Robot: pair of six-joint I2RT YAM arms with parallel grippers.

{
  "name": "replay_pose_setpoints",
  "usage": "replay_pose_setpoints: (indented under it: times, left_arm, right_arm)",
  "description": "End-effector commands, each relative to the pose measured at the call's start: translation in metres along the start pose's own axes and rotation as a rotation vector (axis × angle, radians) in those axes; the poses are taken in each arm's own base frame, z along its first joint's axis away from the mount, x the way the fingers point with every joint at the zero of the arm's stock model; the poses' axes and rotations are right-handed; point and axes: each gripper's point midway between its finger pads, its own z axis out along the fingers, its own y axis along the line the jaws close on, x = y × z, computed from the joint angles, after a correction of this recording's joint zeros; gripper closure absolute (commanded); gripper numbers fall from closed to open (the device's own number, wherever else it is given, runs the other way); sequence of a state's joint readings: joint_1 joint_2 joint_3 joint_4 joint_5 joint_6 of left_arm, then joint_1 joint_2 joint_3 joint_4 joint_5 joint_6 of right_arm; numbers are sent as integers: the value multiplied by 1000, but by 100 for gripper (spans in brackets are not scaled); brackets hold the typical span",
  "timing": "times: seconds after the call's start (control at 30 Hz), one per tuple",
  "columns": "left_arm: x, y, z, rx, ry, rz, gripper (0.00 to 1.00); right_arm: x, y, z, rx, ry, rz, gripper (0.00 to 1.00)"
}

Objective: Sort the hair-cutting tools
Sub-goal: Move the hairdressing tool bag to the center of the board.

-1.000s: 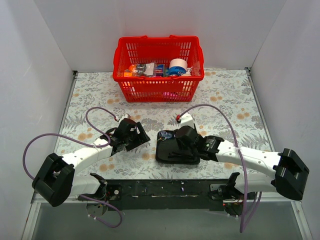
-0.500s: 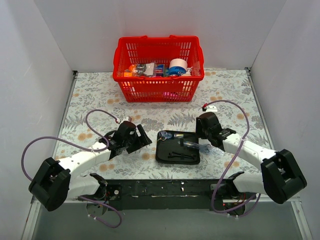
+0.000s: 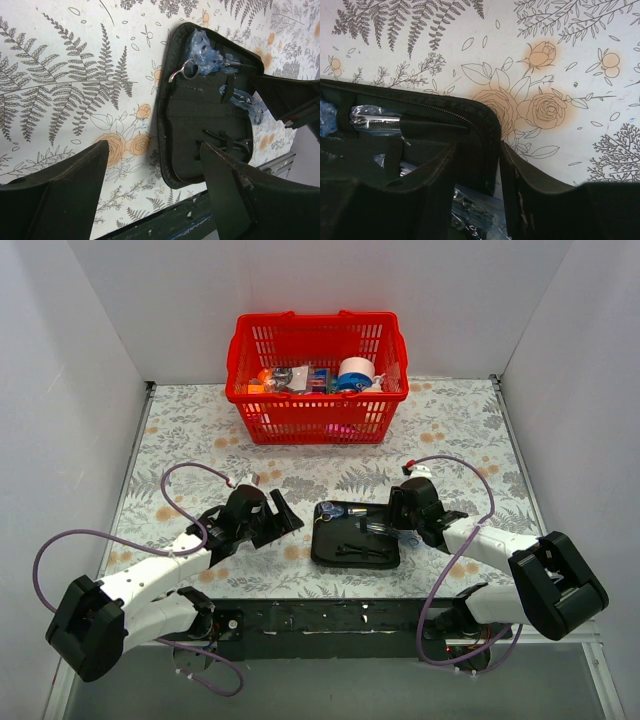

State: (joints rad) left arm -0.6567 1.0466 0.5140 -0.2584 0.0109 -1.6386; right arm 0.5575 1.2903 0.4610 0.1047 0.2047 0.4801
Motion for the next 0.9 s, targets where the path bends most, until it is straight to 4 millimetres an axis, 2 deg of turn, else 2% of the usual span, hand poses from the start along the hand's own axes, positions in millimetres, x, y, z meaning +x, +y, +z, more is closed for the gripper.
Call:
replay_pose_setpoints:
  times: [0.0, 0.07, 0.13, 0.23, 0.47, 0.67, 0.8, 0.87]
  left_arm:
    - [1, -17, -12, 56, 27, 3, 26]
    - [0, -28, -16, 82, 41, -2, 26]
    - [-2, -36, -16, 98, 53, -5, 26]
    - [0, -41, -13, 103, 71, -8, 26]
    - [8, -51, -8, 117, 126, -20, 27]
    - [28, -44, -6, 75, 199, -78, 27]
    - [39, -35, -8, 37, 231, -109, 28]
    - [45, -23, -7, 0, 239, -121, 28]
  right_arm:
    - [34, 5, -1, -63, 97, 47, 57]
    - [40, 8, -3, -87, 109, 69, 63]
    - [43, 14, -5, -123, 113, 88, 64]
    - [49, 20, -7, -149, 120, 104, 68]
    - [55, 38, -9, -179, 128, 105, 69]
    - [59, 56, -9, -187, 129, 75, 68]
    - [57, 55, -6, -164, 121, 63, 61]
    - [54, 57, -7, -166, 114, 51, 58]
